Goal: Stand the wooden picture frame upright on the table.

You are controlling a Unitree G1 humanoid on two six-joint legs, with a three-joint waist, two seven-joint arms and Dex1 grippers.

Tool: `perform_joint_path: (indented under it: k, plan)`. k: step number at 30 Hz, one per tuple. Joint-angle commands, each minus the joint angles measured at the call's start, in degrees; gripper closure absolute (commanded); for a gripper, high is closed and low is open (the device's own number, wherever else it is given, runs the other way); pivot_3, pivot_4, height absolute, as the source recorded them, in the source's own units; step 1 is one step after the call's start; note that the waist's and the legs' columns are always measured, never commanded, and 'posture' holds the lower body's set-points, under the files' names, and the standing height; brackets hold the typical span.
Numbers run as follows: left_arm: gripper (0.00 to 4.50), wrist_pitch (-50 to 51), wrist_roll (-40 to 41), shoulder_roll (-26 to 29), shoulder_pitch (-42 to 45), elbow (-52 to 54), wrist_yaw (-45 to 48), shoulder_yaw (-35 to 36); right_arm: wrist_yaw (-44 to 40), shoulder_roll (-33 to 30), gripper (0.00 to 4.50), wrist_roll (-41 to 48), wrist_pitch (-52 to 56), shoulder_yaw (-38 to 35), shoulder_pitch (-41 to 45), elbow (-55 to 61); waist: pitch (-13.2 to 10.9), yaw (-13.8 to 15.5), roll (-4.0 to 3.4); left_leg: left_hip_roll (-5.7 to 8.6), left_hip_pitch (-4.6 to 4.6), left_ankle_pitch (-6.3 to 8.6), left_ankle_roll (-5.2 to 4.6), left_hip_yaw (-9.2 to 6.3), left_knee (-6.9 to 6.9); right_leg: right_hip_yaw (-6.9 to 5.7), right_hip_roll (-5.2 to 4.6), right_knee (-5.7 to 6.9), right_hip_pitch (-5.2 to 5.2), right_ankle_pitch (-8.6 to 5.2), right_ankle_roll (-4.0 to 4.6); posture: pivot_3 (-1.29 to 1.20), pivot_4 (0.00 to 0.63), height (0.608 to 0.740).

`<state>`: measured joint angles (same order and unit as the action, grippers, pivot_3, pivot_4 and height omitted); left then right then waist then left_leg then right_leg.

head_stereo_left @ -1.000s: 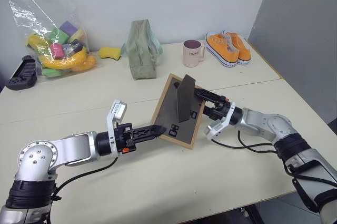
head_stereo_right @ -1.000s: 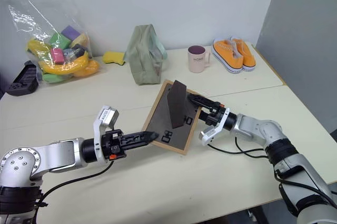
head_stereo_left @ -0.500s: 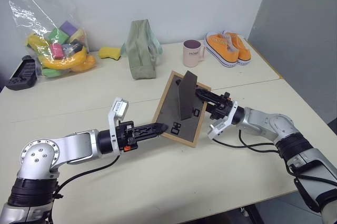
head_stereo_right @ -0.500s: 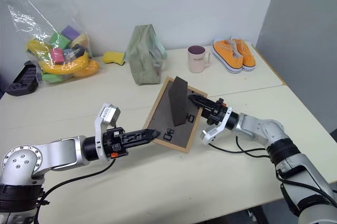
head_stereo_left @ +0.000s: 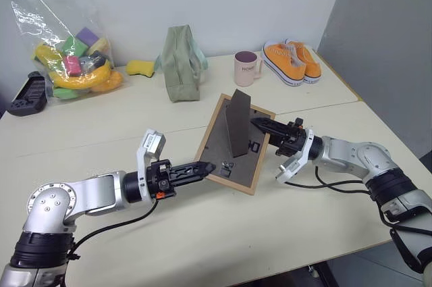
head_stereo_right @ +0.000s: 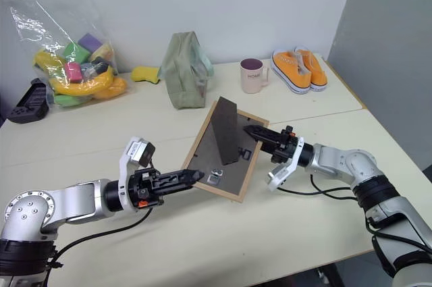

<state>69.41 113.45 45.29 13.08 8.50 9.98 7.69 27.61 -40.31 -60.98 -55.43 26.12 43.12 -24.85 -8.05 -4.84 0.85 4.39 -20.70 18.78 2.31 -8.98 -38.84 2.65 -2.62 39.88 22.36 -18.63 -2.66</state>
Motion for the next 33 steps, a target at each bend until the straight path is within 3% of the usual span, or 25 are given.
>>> perform_joint_path:
  k: [1, 10, 12, 22, 25, 30, 33]
  plan:
    - [3.22, -0.63, -0.45, 2.97, -0.06, 0.46, -0.60, 1.64, -1.32, -1.01, 3.10, 2.67, 0.87, -1.67, -0.32, -0.55, 0.00, 0.00, 0.00, 0.00, 0.00, 0.00, 0.00, 0.00, 0.00, 0.00, 0.00, 0.00, 0.00, 0.00, 0.00, 0.00, 0.150, 0.740]
    - [3.22, -1.31, -0.45, 3.94, -0.25, 0.59, 0.15, 1.72, -2.00, -0.29, 3.10, 3.11, 1.33, -1.59, -0.68, 0.44, 0.00, 0.00, 0.00, 0.00, 0.00, 0.00, 0.00, 0.00, 0.00, 0.00, 0.00, 0.00, 0.00, 0.00, 0.00, 0.00, 0.150, 0.740]
    - [2.52, -1.55, -0.45, 3.93, -0.38, 0.56, 0.31, 1.85, -2.01, -0.24, 3.10, 3.07, 1.39, -1.55, -0.61, 0.30, 0.01, 0.01, 0.01, 0.00, 0.00, 0.00, 0.00, 0.00, 0.00, 0.00, 0.00, 0.01, 0.00, 0.00, 0.00, 0.00, 0.150, 0.740]
    - [0.63, -2.26, -0.82, 4.70, -0.90, 2.05, 2.44, 2.60, -2.59, -0.21, 3.10, 3.45, 0.96, -1.73, -0.42, -0.36, 0.02, -0.03, 0.03, -0.01, 0.01, 0.00, 0.00, 0.03, 0.01, 0.04, 0.01, 0.00, 0.01, -0.01, 0.01, 0.00, 0.150, 0.740]
    - [0.63, -4.10, -4.64, 4.13, -1.26, 4.75, 5.11, 5.40, -3.52, 0.03, 3.10, 4.73, 0.52, -1.83, -0.42, -0.74, 0.02, -0.04, 0.03, -0.01, 0.01, 0.00, 0.00, 0.01, 0.01, 0.03, 0.01, 0.00, 0.01, -0.01, 0.01, 0.00, 0.150, 0.740]
    - [0.63, -15.16, -18.67, 0.43, -4.82, 12.81, 11.75, 15.27, -11.66, 2.69, 3.10, 17.53, -2.93, -2.04, -0.07, -4.73, 0.02, -0.14, 0.02, -0.08, 0.01, 0.00, 0.00, 0.11, 0.03, 0.05, 0.00, -0.10, -0.01, -0.01, 0.02, 0.00, 0.150, 0.740]
    - [0.63, -19.37, -23.76, -1.86, -9.82, 20.05, 15.84, 19.36, -22.13, 5.68, 3.10, 32.60, -4.56, -0.38, 0.30, -7.99, 0.01, -0.23, 0.00, -0.20, 0.00, 0.00, 0.00, 0.16, 0.05, 0.05, -0.20, -0.30, -0.07, -0.01, 0.03, 0.00, 0.150, 0.740]
